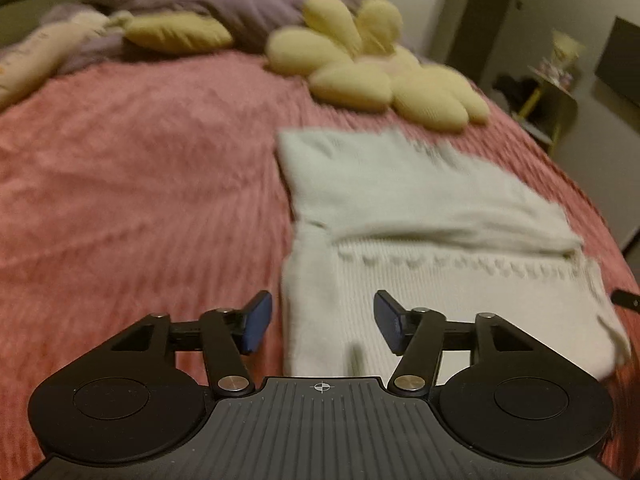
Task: Fold small clothes
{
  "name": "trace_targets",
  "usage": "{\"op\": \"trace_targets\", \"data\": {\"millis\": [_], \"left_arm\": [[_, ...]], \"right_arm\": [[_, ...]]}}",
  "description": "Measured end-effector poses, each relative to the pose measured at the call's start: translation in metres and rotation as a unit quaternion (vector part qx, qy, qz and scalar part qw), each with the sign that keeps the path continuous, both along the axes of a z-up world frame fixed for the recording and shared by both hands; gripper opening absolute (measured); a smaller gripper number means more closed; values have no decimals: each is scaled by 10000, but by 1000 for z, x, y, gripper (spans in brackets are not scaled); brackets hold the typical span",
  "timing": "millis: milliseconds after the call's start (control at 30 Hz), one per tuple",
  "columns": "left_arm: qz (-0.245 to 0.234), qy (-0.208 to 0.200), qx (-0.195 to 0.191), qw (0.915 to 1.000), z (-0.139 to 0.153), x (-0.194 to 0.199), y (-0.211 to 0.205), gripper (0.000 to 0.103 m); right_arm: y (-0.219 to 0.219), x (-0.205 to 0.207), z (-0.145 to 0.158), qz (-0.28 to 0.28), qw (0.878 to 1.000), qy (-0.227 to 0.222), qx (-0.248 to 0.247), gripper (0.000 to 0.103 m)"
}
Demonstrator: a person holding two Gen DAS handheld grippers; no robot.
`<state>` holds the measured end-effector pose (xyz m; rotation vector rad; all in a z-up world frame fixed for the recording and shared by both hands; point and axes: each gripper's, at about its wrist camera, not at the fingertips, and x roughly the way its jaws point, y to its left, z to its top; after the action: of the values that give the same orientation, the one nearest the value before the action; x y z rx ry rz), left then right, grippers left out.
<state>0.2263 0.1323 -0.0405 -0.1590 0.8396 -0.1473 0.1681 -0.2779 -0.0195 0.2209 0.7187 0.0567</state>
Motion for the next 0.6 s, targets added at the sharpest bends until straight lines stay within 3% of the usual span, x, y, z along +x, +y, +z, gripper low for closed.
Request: {"op": "trace_targets", "data": {"millis": [133, 267, 333, 367, 400, 467, 600], "left_arm": [[-89, 144, 259, 9995, -14, 9, -9, 60], [98, 341, 196, 9992, -20, 27, -8, 39], [154, 336, 254, 9990, -20, 31, -9, 26], [152, 334, 285, 9989, -20, 33, -10, 17], [140, 327, 291, 9989, -20, 35, -11, 16], [109, 274, 306, 9991, -19, 37, -12, 14], [59, 59, 418, 9991, -8, 32, -16, 14]], "right_arm": [[5, 8, -13, 173, 9994, 243, -195, 56], [6, 23, -24, 99, 9986, 526, -18, 54], [4, 30, -28, -58, 9980, 622, 72, 47], [3, 33, -29, -92, 9980, 622, 108, 34], [4, 34, -29, -118, 9981, 590, 116, 20], [5, 37, -28, -59, 9983, 569, 127, 12], [14, 37, -23, 64, 9989, 444, -152, 7]]}}
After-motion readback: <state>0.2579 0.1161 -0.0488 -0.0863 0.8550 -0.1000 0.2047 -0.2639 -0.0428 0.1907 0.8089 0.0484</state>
